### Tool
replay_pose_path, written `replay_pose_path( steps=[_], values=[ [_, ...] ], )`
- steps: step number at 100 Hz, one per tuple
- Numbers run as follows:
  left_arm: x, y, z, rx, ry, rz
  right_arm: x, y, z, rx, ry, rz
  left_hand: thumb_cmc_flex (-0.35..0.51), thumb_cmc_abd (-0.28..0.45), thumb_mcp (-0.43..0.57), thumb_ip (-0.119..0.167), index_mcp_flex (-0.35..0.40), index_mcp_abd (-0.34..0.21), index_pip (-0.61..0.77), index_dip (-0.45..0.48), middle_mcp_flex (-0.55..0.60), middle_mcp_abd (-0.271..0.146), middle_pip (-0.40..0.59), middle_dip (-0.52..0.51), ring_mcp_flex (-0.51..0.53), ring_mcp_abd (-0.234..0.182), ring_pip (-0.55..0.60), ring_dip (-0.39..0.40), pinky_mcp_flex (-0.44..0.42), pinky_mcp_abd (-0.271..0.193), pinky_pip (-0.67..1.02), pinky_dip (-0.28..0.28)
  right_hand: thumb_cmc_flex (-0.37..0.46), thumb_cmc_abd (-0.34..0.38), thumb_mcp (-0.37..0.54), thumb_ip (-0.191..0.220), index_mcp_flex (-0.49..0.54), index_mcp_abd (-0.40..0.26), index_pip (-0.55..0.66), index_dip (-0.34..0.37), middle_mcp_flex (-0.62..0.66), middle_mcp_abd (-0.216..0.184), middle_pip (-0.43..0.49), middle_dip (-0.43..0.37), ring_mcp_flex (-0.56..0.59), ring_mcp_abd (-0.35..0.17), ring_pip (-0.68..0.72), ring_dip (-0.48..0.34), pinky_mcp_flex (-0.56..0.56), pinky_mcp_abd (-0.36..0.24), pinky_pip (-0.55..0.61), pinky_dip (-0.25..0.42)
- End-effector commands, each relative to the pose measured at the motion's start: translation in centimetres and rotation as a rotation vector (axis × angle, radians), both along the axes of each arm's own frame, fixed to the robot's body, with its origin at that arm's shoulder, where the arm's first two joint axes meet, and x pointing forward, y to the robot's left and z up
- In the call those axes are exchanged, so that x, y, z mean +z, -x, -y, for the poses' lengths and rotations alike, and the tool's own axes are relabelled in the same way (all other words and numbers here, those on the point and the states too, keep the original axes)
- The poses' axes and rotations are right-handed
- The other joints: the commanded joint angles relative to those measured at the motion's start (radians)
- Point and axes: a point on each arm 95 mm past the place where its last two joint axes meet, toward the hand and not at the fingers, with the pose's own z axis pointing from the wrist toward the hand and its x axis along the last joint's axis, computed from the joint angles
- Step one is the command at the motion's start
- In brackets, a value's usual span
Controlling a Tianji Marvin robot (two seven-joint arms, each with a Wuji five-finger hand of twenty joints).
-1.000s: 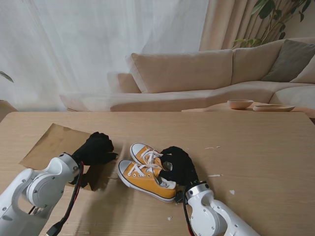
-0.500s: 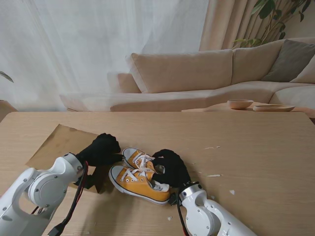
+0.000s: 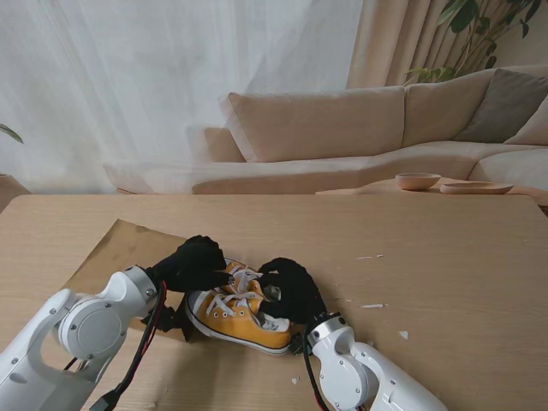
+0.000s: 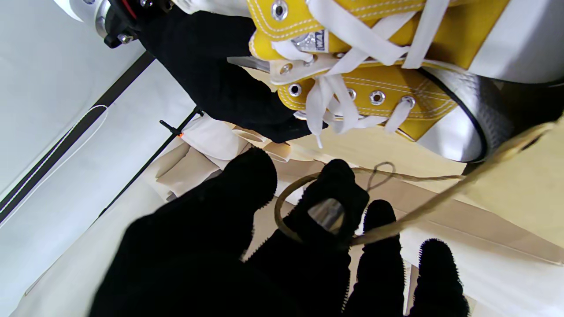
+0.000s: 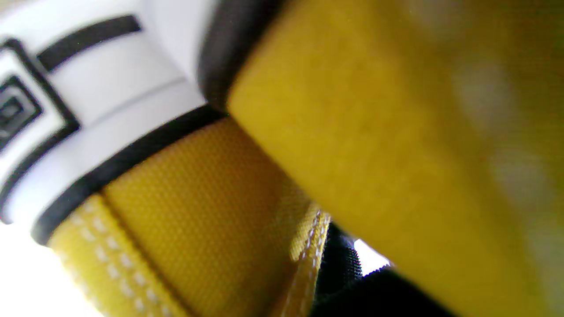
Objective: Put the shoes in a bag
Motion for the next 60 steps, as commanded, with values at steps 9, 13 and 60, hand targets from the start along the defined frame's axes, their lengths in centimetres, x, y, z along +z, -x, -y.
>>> replay_pose_path(
  steps=[9, 13, 60],
  values=[
    [0.2, 0.2, 0.6, -0.018, 0.003, -0.007, 1.0, -0.1, -1.2, 0.032, -0.028, 0.023, 0.020, -0.026, 0.026, -0.001, 0.066, 0.072, 0.018, 0.045, 0.007, 0.016, 0.031, 0.012, -0.020, 0.009, 0.016, 0.021, -0.005, 0.023, 0.022, 0.021, 0.079, 0.189, 0.117, 0.098, 0.078, -0.354, 0.036, 0.060, -0.022, -0.008, -0.016, -0.005, -0.004, -0.025, -0.008, -0.001, 0.003, -0.016, 0.005, 0.013],
    [0.2, 0.1, 0.6, -0.019, 0.002, -0.006, 1.0, -0.1, -1.3, 0.036, -0.026, 0.024, 0.012, -0.030, 0.033, 0.001, 0.066, 0.072, 0.018, 0.045, 0.006, 0.016, 0.031, 0.010, -0.020, 0.009, 0.016, 0.021, -0.003, 0.026, 0.022, 0.022, 0.078, 0.189, 0.117, 0.098, 0.079, -0.355, 0.035, 0.060, -0.022, -0.009, -0.016, -0.006, -0.003, -0.025, -0.008, -0.001, 0.004, -0.015, 0.005, 0.013],
    [0.3, 0.3, 1.1, -0.053, 0.023, -0.026, 0.7, -1.5, -2.8, 0.063, -0.004, 0.028, -0.019, -0.037, 0.066, 0.005, 0.061, 0.072, 0.012, 0.045, -0.001, 0.017, 0.027, -0.002, -0.022, 0.009, 0.007, 0.016, -0.008, 0.023, 0.014, 0.020, 0.076, 0.186, 0.120, 0.096, 0.078, -0.357, 0.031, 0.052, -0.014, -0.008, 0.004, 0.003, 0.007, -0.023, 0.025, 0.015, 0.017, -0.014, 0.039, 0.029]
  ],
)
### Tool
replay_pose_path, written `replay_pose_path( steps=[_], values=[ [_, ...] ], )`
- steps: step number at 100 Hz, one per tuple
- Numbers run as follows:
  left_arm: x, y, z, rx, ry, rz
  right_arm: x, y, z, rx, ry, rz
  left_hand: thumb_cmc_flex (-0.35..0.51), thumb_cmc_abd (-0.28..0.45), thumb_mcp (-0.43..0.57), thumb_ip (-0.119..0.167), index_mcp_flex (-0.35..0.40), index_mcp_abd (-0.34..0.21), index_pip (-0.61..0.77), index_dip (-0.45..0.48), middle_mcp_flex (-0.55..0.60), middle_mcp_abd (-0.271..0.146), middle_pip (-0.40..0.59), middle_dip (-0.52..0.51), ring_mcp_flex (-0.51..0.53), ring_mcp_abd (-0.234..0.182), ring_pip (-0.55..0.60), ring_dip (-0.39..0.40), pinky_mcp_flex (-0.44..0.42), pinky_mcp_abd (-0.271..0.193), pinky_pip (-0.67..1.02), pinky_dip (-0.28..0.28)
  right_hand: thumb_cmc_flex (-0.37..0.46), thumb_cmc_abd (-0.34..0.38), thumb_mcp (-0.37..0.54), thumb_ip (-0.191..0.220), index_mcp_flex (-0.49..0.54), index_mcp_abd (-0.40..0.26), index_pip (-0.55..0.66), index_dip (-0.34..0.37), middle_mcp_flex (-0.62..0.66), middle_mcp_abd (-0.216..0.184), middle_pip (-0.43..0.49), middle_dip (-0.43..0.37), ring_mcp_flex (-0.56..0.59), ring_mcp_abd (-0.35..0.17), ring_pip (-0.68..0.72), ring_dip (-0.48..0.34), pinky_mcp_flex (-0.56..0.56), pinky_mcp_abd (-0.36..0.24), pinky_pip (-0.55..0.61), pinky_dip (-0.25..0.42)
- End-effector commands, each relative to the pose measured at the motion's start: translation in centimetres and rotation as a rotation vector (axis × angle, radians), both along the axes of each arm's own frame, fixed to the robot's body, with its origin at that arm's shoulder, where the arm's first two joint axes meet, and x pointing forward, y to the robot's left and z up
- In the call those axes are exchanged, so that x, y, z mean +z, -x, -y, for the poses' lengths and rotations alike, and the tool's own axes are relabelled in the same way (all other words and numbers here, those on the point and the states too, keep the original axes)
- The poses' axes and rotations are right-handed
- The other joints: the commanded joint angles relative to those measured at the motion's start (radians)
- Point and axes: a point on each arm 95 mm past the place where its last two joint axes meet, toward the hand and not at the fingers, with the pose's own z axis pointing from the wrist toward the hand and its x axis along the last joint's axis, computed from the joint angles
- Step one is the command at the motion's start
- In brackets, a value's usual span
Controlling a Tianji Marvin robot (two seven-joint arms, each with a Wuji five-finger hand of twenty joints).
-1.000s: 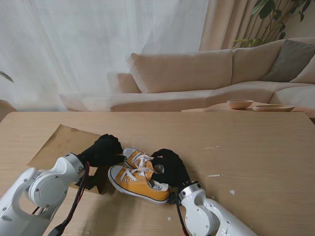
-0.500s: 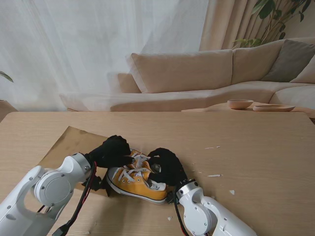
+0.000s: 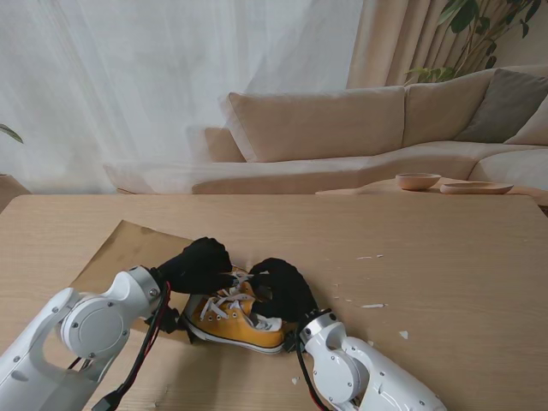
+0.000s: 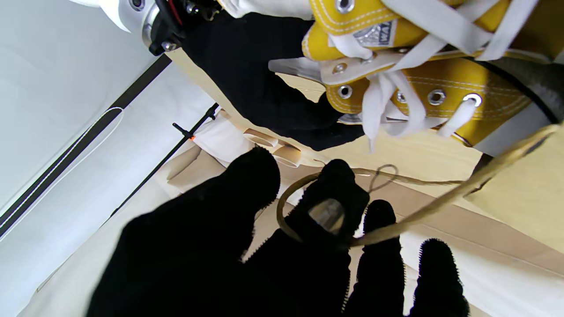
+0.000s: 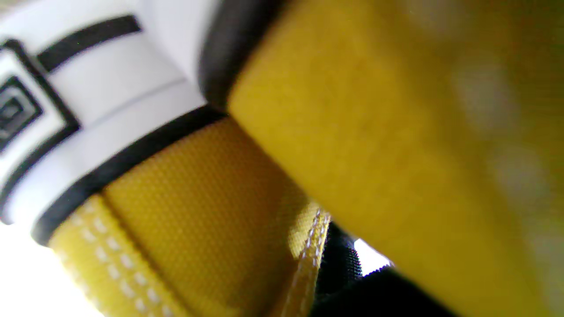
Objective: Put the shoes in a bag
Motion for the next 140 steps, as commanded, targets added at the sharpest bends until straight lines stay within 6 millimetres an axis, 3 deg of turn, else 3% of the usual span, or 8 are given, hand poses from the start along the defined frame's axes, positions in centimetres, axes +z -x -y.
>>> replay_pose_path(
  steps=[1, 50, 78, 103, 140],
  values=[
    [0.2, 0.2, 0.4, -0.022, 0.000, -0.004, 1.4, -0.6, -1.5, 0.018, -0.036, 0.021, -0.015, -0.015, 0.020, 0.005, 0.060, 0.070, 0.012, 0.044, -0.001, 0.017, 0.026, -0.002, -0.022, 0.009, 0.007, 0.016, -0.008, 0.022, 0.014, 0.015, 0.075, 0.186, 0.120, 0.095, 0.077, -0.357, 0.032, 0.052, -0.014, -0.008, 0.005, 0.003, 0.007, -0.024, 0.010, 0.013, 0.004, -0.014, 0.025, 0.024],
    [0.5, -0.2, 1.7, -0.052, 0.021, -0.013, 1.2, -1.5, -4.3, 0.048, -0.036, 0.024, -0.027, -0.020, 0.031, 0.005, 0.056, 0.070, 0.004, 0.044, -0.006, 0.015, 0.022, -0.007, -0.023, 0.007, -0.001, 0.012, -0.010, 0.023, 0.010, 0.012, 0.069, 0.181, 0.124, 0.094, 0.075, -0.360, 0.031, 0.038, -0.019, -0.012, 0.055, 0.035, 0.018, -0.024, 0.119, 0.066, -0.003, -0.029, 0.205, 0.069],
    [0.9, -0.6, 3.3, -0.080, 0.013, -0.011, 0.9, -1.5, -5.5, 0.058, -0.025, 0.027, -0.032, -0.019, 0.032, 0.006, 0.054, 0.070, 0.000, 0.044, -0.009, 0.010, 0.019, -0.008, -0.023, 0.007, -0.001, 0.012, -0.011, 0.022, 0.010, 0.010, 0.065, 0.176, 0.130, 0.093, 0.076, -0.362, 0.032, 0.031, -0.020, -0.010, 0.110, 0.087, 0.030, -0.023, 0.243, 0.126, -0.028, -0.062, 0.470, 0.066],
    [1.1, -1.2, 4.8, -0.096, 0.003, -0.021, 0.8, -1.3, -6.2, 0.067, -0.016, 0.026, -0.038, -0.018, 0.035, 0.006, 0.052, 0.070, -0.003, 0.044, -0.009, 0.010, 0.017, -0.007, -0.023, 0.007, -0.001, 0.012, -0.011, 0.023, 0.009, 0.010, 0.065, 0.176, 0.129, 0.094, 0.075, -0.360, 0.032, 0.029, -0.018, -0.006, 0.147, 0.136, 0.033, -0.025, 0.309, 0.158, -0.039, -0.094, 0.636, 0.069],
    [1.3, -1.0, 6.7, -0.135, 0.004, -0.047, 1.4, -0.7, -7.2, 0.083, 0.007, 0.029, -0.044, -0.016, 0.039, 0.006, 0.046, 0.070, -0.009, 0.044, -0.012, 0.009, 0.014, -0.008, -0.023, 0.006, -0.001, 0.012, -0.012, 0.022, 0.009, 0.009, 0.068, 0.177, 0.125, 0.098, 0.072, -0.355, 0.032, 0.021, -0.016, 0.007, 0.166, 0.160, 0.043, -0.021, 0.351, 0.179, -0.031, -0.112, 0.741, 0.082]
  ],
)
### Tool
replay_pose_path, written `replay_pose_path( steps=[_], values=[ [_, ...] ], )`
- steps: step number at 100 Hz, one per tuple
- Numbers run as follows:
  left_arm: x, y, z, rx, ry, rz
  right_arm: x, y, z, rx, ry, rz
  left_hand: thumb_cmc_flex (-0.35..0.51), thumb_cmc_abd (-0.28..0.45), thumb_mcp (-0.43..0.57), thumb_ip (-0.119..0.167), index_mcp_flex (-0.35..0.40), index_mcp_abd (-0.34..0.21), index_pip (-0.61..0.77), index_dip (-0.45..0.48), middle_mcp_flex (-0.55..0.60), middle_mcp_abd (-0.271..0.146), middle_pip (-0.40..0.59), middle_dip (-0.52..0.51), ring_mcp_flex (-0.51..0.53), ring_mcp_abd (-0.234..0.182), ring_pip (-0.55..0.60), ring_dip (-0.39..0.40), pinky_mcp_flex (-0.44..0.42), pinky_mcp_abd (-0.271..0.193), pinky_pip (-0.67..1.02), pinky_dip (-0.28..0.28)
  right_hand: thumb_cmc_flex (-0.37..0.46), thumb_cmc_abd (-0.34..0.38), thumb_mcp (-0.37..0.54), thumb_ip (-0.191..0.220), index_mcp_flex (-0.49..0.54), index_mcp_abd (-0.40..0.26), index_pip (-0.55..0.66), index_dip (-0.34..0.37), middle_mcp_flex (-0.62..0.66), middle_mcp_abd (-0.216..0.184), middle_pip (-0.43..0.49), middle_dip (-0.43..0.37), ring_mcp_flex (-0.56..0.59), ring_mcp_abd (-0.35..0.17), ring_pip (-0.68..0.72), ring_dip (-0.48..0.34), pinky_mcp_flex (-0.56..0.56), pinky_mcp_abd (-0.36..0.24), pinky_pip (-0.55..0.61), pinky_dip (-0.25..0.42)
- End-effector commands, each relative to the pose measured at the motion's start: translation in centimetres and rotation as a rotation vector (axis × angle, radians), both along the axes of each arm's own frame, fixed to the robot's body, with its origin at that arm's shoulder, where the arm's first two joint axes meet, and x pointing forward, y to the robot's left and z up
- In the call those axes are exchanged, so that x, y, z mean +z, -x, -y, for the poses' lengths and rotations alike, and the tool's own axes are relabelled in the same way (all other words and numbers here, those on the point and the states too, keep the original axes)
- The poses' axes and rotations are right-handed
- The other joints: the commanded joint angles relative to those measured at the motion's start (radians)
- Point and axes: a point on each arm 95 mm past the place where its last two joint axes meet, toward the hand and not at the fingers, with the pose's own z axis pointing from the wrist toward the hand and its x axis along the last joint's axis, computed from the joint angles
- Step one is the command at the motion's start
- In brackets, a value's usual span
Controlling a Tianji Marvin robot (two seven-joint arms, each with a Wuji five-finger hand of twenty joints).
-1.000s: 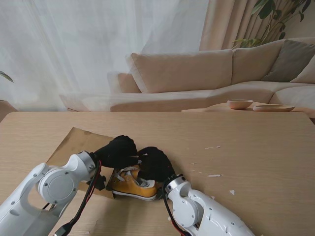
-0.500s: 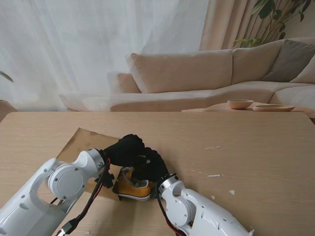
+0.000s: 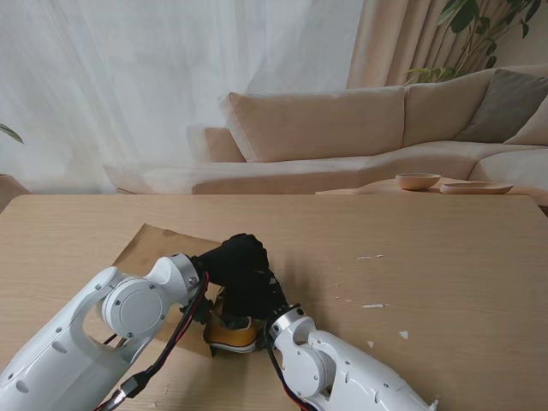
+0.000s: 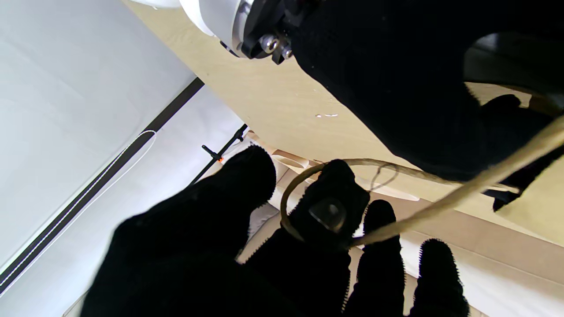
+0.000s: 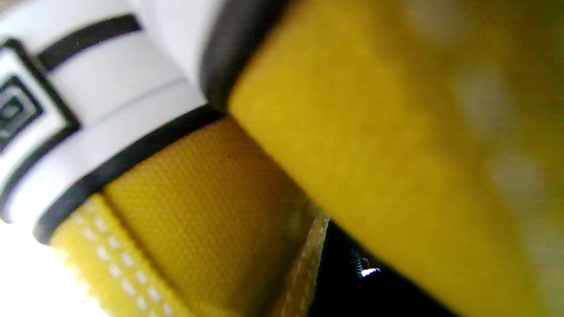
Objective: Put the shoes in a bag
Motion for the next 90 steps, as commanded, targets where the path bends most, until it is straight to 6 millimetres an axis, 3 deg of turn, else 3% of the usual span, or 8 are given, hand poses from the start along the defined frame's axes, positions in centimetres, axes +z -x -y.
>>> replay_pose_path(
  steps=[1, 90],
  values=[
    [0.3, 0.4, 0.6, -0.021, 0.005, -0.013, 1.3, 0.1, -1.6, 0.027, -0.032, 0.013, -0.017, -0.005, 0.025, 0.006, 0.046, 0.070, 0.003, 0.044, -0.010, 0.008, 0.014, -0.008, -0.023, 0.006, -0.001, 0.012, -0.012, 0.021, 0.009, 0.009, 0.070, 0.178, 0.126, 0.099, 0.072, -0.355, 0.036, 0.020, -0.015, -0.004, 0.042, 0.019, 0.007, -0.021, 0.015, 0.013, -0.006, -0.042, 0.040, 0.024],
    [1.4, 2.1, 5.0, -0.197, 0.005, -0.112, 1.5, -0.8, -4.0, 0.058, -0.073, -0.018, -0.033, 0.011, 0.017, 0.010, 0.027, 0.070, -0.005, 0.044, -0.028, -0.009, 0.007, -0.025, -0.025, -0.010, -0.018, 0.005, -0.012, 0.015, 0.008, 0.005, 0.082, 0.191, 0.102, 0.104, 0.061, -0.347, 0.045, 0.020, -0.027, 0.000, 0.046, 0.026, 0.008, -0.020, 0.019, 0.015, 0.006, -0.036, 0.088, 0.023]
  ],
)
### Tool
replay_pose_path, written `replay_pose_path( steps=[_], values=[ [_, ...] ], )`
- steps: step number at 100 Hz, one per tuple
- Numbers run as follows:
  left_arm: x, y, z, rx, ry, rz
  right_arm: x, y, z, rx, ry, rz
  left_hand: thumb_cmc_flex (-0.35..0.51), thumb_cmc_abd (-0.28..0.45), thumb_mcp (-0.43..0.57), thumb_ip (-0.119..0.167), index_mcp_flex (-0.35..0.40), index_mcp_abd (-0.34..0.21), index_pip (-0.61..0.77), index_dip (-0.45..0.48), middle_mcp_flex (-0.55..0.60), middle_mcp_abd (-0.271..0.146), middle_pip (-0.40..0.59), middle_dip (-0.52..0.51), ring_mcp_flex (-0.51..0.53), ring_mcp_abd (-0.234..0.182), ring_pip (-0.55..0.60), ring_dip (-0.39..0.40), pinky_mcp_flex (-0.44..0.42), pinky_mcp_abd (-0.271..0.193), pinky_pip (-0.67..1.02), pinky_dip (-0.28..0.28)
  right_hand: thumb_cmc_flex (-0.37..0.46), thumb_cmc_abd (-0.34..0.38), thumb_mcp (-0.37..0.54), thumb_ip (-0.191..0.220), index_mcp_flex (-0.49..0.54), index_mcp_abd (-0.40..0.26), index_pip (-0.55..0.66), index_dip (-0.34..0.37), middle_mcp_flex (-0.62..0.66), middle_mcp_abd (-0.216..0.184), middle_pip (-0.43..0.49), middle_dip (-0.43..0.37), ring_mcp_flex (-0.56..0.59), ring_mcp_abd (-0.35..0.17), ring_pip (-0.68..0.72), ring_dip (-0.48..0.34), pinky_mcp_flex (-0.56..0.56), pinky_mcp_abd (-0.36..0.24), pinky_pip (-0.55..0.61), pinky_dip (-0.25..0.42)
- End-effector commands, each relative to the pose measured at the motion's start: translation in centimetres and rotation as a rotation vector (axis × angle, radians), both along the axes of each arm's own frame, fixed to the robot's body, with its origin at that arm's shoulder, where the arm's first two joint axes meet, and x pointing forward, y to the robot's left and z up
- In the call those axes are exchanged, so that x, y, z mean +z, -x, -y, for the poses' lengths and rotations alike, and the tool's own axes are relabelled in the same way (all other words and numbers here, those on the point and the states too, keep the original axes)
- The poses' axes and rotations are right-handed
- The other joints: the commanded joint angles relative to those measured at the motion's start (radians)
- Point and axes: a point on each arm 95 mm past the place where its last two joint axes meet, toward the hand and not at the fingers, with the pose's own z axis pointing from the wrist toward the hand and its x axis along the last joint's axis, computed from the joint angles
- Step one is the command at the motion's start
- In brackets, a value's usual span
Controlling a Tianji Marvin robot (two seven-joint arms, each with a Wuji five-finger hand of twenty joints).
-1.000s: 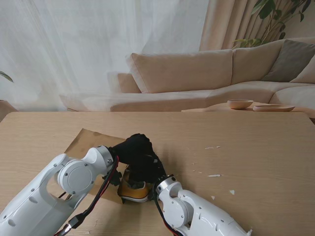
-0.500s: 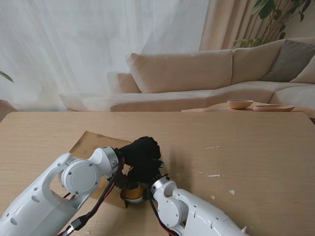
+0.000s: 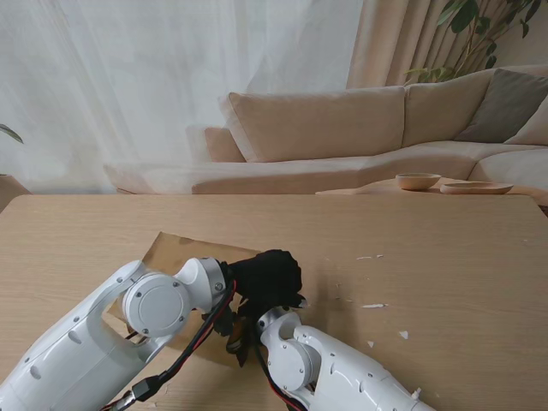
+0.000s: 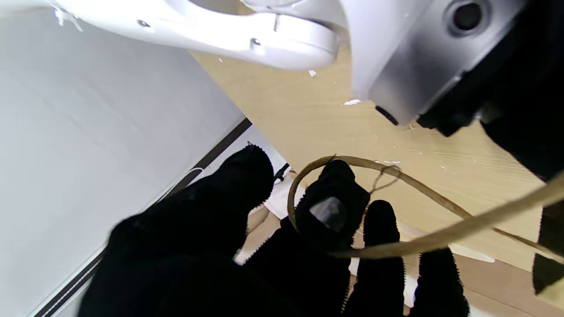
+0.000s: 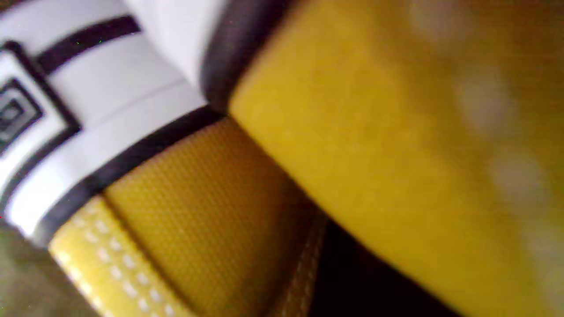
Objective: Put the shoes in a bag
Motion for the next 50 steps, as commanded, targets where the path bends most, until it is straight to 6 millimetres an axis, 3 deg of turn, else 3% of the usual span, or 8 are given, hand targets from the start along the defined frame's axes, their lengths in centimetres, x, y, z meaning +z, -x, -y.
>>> replay_pose_path(
  steps=[1, 44, 50],
  values=[
    [0.2, 0.1, 0.4, -0.019, -0.004, -0.015, 1.3, -0.1, -1.4, 0.030, -0.035, 0.016, -0.022, 0.012, 0.016, 0.010, 0.027, 0.068, 0.001, 0.044, -0.016, -0.010, 0.007, -0.013, -0.025, -0.010, -0.007, 0.005, -0.012, 0.014, 0.008, 0.005, 0.082, 0.190, 0.102, 0.104, 0.060, -0.347, 0.045, 0.020, -0.017, -0.002, 0.034, 0.015, 0.008, -0.020, 0.011, 0.013, 0.006, -0.031, 0.039, 0.023],
    [0.5, 0.8, 1.1, -0.036, 0.043, -0.087, 0.6, -1.1, -1.8, 0.050, -0.002, -0.019, -0.020, 0.015, 0.011, 0.011, 0.023, 0.068, 0.002, 0.044, -0.014, -0.009, 0.007, -0.016, -0.023, -0.009, -0.011, 0.008, -0.009, 0.015, 0.009, 0.004, 0.086, 0.194, 0.093, 0.107, 0.054, -0.346, 0.045, 0.016, -0.027, -0.003, 0.030, 0.014, 0.005, -0.021, 0.009, 0.012, 0.000, -0.035, 0.041, 0.017],
    [0.5, 0.7, 1.1, -0.034, 0.039, -0.080, 0.6, -1.1, -1.8, 0.052, 0.003, -0.022, -0.019, 0.015, 0.011, 0.011, 0.023, 0.068, 0.002, 0.044, -0.014, -0.008, 0.006, -0.017, -0.023, -0.009, -0.011, 0.009, -0.010, 0.015, 0.009, 0.004, 0.084, 0.182, 0.088, 0.103, 0.043, -0.340, 0.024, -0.016, -0.029, -0.005, 0.024, 0.012, 0.002, -0.020, 0.006, 0.011, -0.002, -0.033, 0.040, 0.016]
  ],
)
